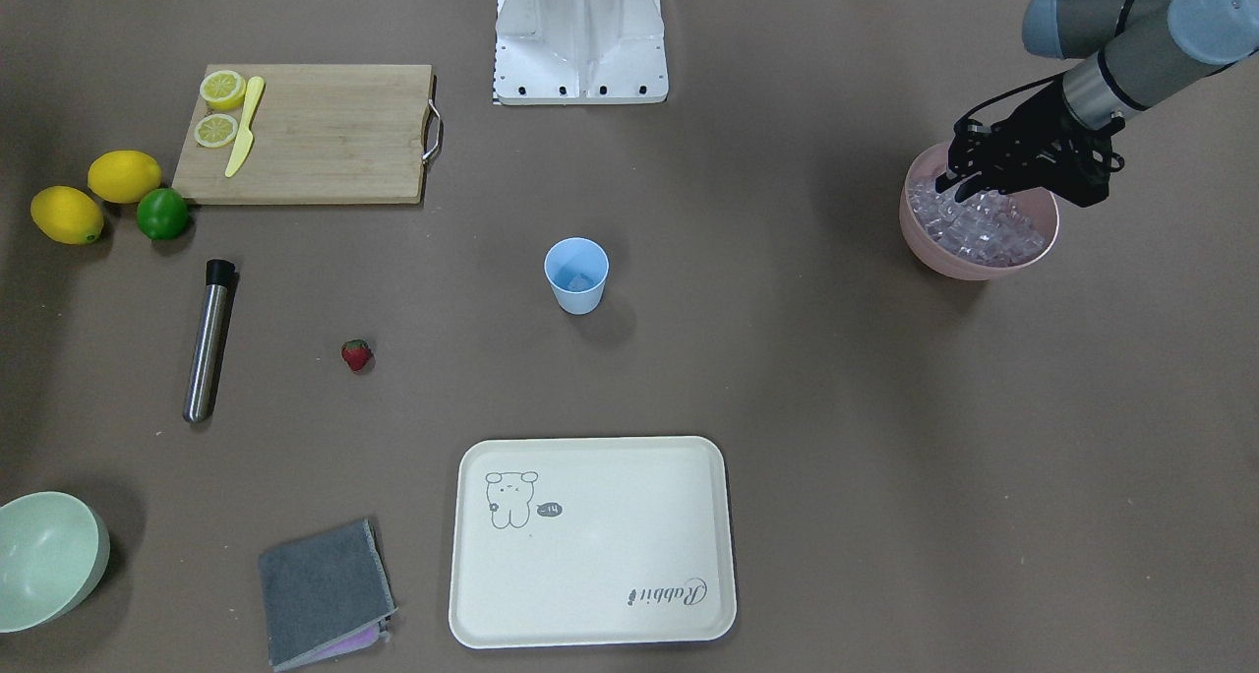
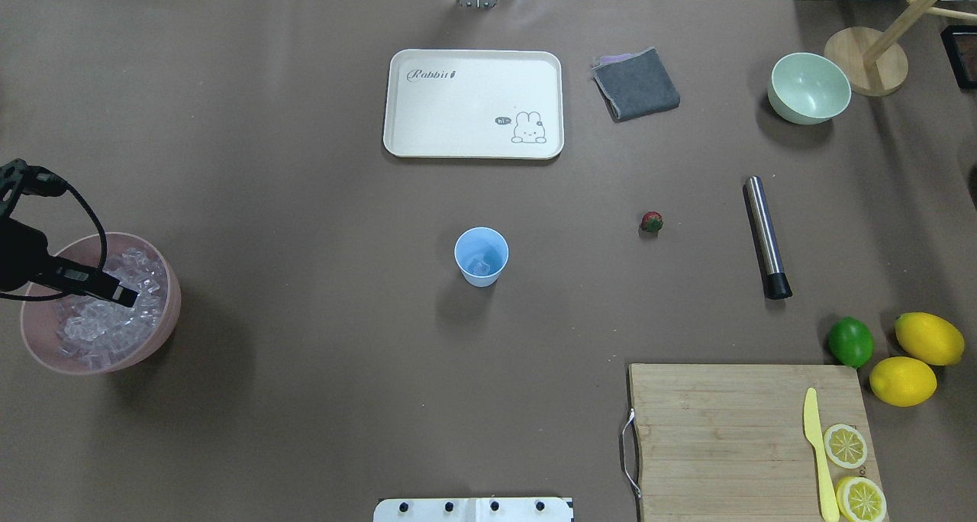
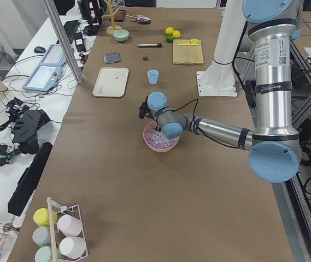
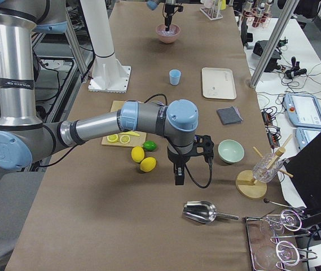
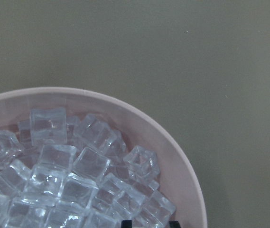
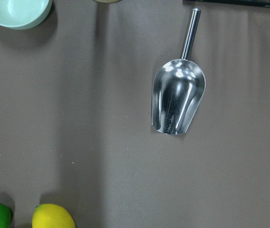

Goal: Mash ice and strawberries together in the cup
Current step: 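Carry the ice cube over the light-blue cup and release it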

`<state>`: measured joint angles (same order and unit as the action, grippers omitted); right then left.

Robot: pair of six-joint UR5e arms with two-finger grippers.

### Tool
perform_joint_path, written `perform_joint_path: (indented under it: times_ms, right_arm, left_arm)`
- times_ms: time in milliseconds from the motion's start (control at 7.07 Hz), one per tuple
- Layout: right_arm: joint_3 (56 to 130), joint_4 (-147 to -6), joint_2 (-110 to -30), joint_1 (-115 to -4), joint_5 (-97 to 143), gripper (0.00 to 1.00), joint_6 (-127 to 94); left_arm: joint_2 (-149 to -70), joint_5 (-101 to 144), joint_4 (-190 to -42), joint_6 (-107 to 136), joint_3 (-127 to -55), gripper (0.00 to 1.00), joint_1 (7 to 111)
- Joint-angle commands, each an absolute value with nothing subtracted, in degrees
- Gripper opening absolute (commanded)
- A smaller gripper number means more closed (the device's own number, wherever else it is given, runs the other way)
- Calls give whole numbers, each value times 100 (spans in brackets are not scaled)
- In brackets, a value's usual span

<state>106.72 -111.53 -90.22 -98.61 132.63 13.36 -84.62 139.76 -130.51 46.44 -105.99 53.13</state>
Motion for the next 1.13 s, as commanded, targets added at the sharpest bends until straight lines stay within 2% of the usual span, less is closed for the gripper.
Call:
perform_joint_path:
  times_ms: [0,566,991]
  right_arm:
    - [10679,-11153,-9035,-9861,13263,100,1336]
    - [10687,-11153,-9026,-9861,13271,100,1327]
    - [10696,-11153,-9035,-9861,13271,100,1327]
  left_arm:
    - [-9207,14027,-12387,4754,-10608,24,5432]
    - [-10790,13722,-11156,5939,-10608,24,5108]
    - [-12213,12458,-9943,6975,-10495,24,3977]
